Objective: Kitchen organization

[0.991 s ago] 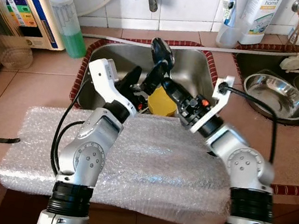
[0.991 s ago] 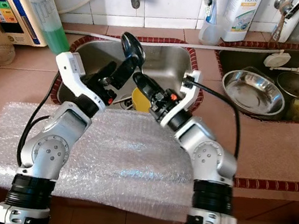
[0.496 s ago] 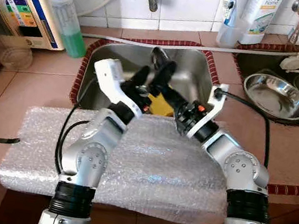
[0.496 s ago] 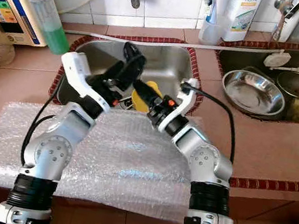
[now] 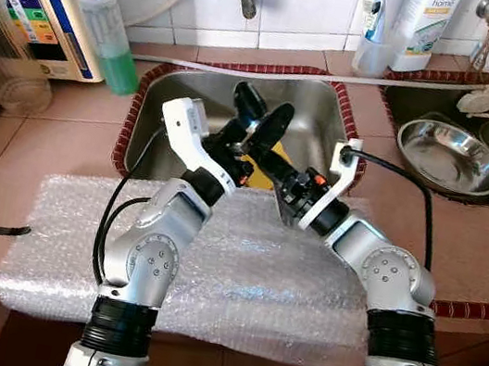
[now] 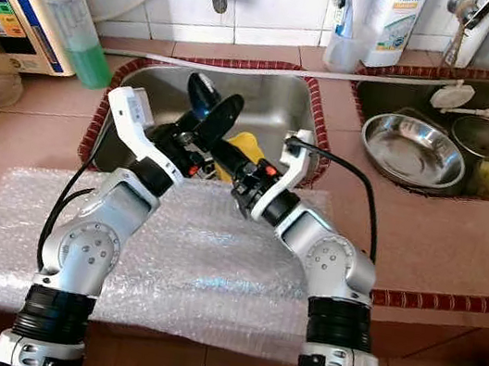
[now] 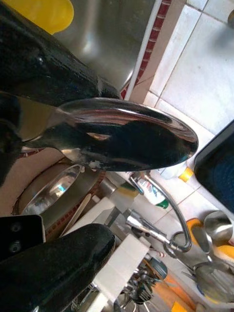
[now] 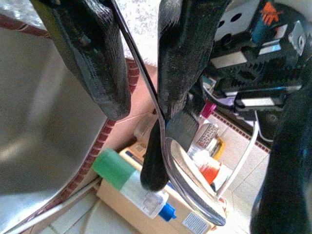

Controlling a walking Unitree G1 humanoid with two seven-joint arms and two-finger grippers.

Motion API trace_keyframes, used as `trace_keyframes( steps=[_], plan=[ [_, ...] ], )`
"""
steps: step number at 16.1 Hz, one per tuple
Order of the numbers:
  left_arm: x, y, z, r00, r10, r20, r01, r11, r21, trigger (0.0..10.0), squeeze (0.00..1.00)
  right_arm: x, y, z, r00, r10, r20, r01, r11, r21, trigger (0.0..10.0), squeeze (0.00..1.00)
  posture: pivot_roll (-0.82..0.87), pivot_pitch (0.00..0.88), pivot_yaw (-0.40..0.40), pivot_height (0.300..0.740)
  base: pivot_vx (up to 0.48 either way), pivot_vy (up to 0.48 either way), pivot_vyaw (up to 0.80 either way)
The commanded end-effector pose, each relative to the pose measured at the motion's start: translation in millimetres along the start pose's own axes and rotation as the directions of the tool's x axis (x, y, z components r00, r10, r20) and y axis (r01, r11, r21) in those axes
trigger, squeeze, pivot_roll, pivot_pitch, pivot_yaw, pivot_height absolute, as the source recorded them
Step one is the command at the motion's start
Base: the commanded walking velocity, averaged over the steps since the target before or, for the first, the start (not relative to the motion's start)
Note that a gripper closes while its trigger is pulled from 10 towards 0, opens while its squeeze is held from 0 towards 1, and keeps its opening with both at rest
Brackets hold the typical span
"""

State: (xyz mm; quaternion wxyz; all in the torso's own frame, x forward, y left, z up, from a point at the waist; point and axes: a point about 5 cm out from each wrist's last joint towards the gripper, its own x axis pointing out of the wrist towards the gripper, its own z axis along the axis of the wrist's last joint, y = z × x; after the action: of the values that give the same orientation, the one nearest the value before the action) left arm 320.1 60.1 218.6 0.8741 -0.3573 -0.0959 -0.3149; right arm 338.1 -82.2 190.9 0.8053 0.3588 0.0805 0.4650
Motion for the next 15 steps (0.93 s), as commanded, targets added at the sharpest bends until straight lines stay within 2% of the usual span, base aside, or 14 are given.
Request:
trace_keyframes(
  steps=[1, 10, 15],
  plan=[
    [10.8, -11.1, 3.5, 0.999, -0.031, 0.031, 0.032, 0.999, -0.015, 0.0, 0.00, 3.4, 5.2, -7.7, 0.999, 0.031, -0.031, -0.030, 0.999, 0.015, 10.0, 0.00, -0.29, 0.198, 0.143, 0.740, 0.000, 0.000, 0.00],
    [11.6, -1.9, 7.1, 0.998, 0.025, 0.053, -0.026, 1.000, 0.009, 0.0, 0.00, -1.6, 5.7, -10.7, 0.999, 0.035, -0.038, -0.034, 0.999, 0.016, 10.0, 0.00, -0.29, 0.194, 0.148, 0.740, 0.000, 0.000, 0.00],
    [11.2, 2.9, 8.6, 0.997, 0.047, 0.055, -0.048, 0.999, 0.019, 0.0, 0.00, -3.1, -5.1, -1.1, 0.998, -0.066, 0.026, 0.067, 0.997, -0.044, 10.0, 0.00, -0.29, 0.186, 0.148, 0.740, 0.000, 0.000, 0.00]
  ],
)
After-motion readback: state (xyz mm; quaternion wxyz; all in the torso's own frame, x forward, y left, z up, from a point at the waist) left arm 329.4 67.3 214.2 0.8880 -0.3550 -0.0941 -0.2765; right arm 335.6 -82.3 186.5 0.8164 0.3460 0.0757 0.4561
